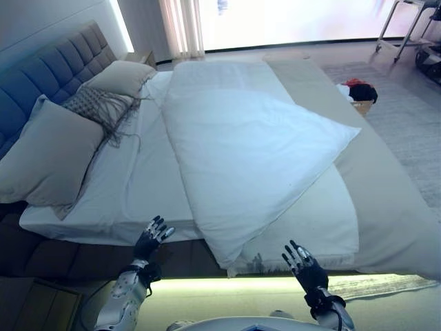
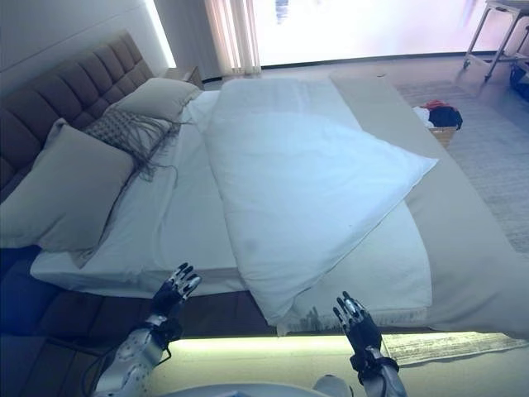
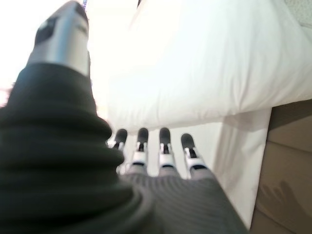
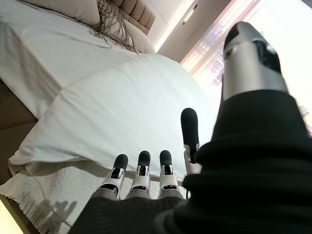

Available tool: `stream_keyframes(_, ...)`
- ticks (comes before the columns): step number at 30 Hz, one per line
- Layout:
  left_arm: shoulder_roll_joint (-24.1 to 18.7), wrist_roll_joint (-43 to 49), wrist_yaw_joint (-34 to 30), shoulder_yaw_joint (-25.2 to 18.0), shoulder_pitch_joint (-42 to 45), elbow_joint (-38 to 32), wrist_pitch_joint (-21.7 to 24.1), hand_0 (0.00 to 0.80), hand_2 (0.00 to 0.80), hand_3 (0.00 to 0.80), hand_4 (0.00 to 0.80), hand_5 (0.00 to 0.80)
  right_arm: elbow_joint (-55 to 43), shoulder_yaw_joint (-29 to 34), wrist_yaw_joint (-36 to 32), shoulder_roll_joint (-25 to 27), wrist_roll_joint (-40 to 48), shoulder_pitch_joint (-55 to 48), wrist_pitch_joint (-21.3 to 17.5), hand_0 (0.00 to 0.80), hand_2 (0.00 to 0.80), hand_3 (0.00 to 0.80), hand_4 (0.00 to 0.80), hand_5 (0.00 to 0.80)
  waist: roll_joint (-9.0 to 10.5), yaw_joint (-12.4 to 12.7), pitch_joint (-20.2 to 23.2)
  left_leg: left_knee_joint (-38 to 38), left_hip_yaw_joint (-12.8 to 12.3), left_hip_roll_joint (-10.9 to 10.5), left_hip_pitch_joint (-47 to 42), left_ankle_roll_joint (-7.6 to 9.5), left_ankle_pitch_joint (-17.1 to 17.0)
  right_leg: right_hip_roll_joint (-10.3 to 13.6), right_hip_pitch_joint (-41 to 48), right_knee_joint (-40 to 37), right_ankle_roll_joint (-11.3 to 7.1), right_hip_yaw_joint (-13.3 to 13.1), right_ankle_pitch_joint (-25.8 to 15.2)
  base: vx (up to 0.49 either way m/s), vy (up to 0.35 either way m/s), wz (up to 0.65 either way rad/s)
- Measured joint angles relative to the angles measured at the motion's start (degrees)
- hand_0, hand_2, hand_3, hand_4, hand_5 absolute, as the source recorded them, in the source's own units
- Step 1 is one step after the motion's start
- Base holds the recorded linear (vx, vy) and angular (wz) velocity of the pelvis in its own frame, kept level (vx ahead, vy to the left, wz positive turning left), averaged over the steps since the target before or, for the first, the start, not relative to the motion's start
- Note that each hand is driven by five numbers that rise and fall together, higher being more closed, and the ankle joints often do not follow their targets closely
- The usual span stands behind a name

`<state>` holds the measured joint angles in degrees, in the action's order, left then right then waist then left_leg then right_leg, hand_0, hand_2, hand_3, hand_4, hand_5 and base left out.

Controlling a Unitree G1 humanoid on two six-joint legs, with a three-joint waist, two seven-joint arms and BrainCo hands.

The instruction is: Make the bed neatly

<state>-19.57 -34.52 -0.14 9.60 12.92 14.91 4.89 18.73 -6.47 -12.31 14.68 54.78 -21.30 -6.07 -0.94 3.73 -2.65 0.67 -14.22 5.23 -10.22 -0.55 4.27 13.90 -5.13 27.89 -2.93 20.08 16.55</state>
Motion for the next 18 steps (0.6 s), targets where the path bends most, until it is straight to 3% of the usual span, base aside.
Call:
stream_keyframes(5,0.01,-0.05,0.33,-0.16,0.30,0.38,0.84,0.000,0.000,0.000,0.000,0.000,-0.01,0.23,0.03,0.06,-0.08,0.31,0.24,0.000,0.000,0.000,0.000,0.000,0.27,0.21,-0.01,0.30,-1.31,0.64,-0.09,-0.02,-0.02,-0.74,0.01,-0.21,0.31,-0.31,0.15,-0.001,-0.041,-0.06)
stream_keyframes(14,0.00,1.18,0.97,-0.08,0.97,0.30,0.83,0.000,0.000,0.000,0.000,0.000,-0.01,0.16,0.26,0.76,0.42,0.98,1.33,0.000,0.000,0.000,0.000,0.000,1.65,0.42,0.09,1.30,-1.28,1.65,-0.14,-0.03,-0.04,-1.86,0.69,-1.15,0.67,0.35,0.38,-0.026,-0.022,0.02)
stream_keyframes(18,0.01,1.20,0.32,-0.12,3.64,0.37,0.83,0.000,0.000,0.000,0.000,0.000,-0.01,0.12,0.25,0.83,0.42,0.85,2.09,0.000,0.000,0.000,0.000,0.000,1.66,0.51,0.13,2.90,-0.67,1.29,-0.15,-0.01,-0.03,-2.05,0.71,-1.33,0.57,-0.86,0.55,0.031,0.078,-0.13)
